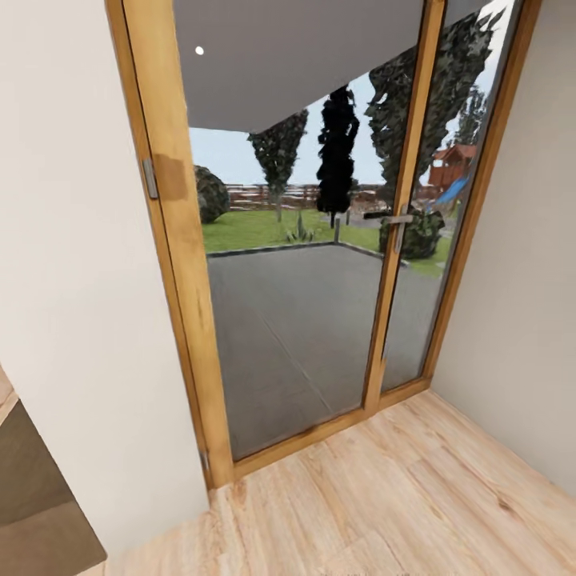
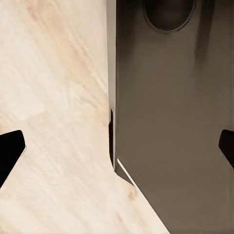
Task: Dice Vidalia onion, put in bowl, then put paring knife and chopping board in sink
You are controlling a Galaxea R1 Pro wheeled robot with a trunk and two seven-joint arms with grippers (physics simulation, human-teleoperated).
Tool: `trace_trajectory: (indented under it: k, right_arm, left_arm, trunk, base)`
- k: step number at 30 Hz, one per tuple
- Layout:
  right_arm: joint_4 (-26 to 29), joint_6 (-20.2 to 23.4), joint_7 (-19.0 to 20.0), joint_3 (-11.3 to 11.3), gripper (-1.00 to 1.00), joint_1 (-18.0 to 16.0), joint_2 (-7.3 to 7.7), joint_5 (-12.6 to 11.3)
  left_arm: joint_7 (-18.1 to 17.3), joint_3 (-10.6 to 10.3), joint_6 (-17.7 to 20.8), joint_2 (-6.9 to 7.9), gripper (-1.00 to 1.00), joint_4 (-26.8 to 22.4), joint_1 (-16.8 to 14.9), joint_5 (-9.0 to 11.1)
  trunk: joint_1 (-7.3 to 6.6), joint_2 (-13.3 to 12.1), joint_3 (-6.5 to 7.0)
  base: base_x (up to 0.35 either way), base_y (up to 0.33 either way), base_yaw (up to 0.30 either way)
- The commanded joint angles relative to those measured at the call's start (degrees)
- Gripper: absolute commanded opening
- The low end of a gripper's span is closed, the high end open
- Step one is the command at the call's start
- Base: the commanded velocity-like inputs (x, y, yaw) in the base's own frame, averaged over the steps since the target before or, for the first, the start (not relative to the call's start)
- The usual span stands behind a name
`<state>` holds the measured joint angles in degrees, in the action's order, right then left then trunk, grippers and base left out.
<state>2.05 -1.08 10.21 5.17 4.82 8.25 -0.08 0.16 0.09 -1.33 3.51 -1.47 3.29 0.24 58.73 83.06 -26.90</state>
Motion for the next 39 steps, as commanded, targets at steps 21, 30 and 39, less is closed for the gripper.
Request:
trace_trajectory:
  k: [21,30,39]
  right_arm:
    - [0.06,-0.17,-3.36,0.62,1.00,0.02,0.01,-0.09]
    - [0.06,-0.23,-3.36,0.71,1.00,0.02,0.01,-0.09]
    - [0.06,-0.23,-3.36,0.71,1.00,0.02,0.01,-0.09]
  left_arm:
    - [0.02,-0.01,-0.07,-0.02,1.00,-0.11,0.05,0.02]
    - [0.02,-0.06,-0.07,-0.04,1.00,-0.11,0.05,0.02]
    - [0.02,-0.06,-0.07,-0.06,1.00,-0.11,0.05,0.02]
  trunk:
    - [0.00,0.02,-0.03]
    - [0.00,0.02,-0.03]
    - [0.00,0.02,-0.03]
  base:
    - [0.000,0.000,-0.300]
    - [0.000,0.000,-0.300]
    - [0.000,0.000,-0.300]
